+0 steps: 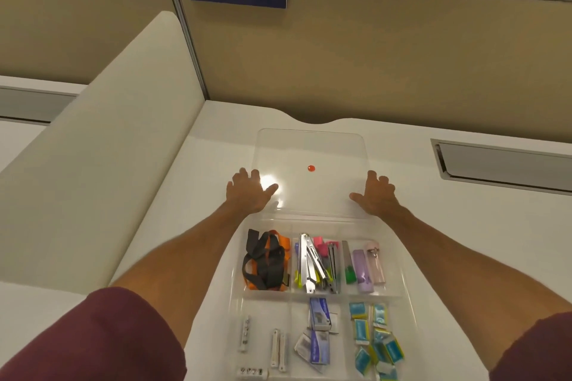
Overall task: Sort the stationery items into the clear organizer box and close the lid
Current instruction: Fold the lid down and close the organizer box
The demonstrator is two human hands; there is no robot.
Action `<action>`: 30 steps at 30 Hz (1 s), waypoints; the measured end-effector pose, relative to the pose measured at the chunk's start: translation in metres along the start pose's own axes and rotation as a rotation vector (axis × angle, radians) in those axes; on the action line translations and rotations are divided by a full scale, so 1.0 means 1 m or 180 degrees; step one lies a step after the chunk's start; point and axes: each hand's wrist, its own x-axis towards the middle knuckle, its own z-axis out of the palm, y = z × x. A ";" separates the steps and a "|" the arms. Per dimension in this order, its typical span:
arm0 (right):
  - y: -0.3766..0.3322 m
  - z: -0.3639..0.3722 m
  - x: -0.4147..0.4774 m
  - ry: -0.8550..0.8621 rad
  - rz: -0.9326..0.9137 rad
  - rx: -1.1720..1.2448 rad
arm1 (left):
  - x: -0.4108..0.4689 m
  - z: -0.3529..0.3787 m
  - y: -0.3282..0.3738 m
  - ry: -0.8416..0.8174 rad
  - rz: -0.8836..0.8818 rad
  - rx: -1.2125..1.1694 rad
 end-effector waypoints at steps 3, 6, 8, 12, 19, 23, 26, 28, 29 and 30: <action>0.003 0.001 0.010 -0.0147 0.0059 0.0005 | 0.003 0.006 0.005 -0.0006 -0.0101 -0.0115; 0.001 0.002 0.017 -0.0098 0.0095 0.0052 | 0.006 0.008 0.007 0.0137 -0.0048 -0.0162; -0.003 0.003 0.020 -0.0014 0.0224 0.0265 | 0.010 0.007 0.009 0.0151 -0.0144 -0.0418; -0.006 0.000 0.029 0.0042 0.0860 0.1246 | 0.021 -0.002 0.011 0.0262 -0.0751 -0.1518; 0.000 -0.012 0.040 0.0401 0.0973 0.2460 | 0.031 -0.028 0.002 0.0399 -0.1463 -0.3042; -0.003 -0.023 0.028 0.0601 0.0731 0.2694 | 0.025 -0.042 0.000 0.0530 -0.1487 -0.3029; -0.001 -0.029 0.006 0.0723 0.0612 0.2722 | -0.002 -0.050 0.003 0.0673 -0.1243 -0.2931; 0.002 -0.028 -0.013 0.0746 0.0548 0.2692 | -0.021 -0.050 0.001 0.0745 -0.1156 -0.2896; 0.004 -0.027 -0.021 0.0772 0.0490 0.2726 | -0.030 -0.050 0.001 0.0777 -0.1113 -0.2890; 0.006 -0.026 -0.031 0.0800 0.0439 0.2758 | -0.039 -0.051 0.000 0.0809 -0.1080 -0.2870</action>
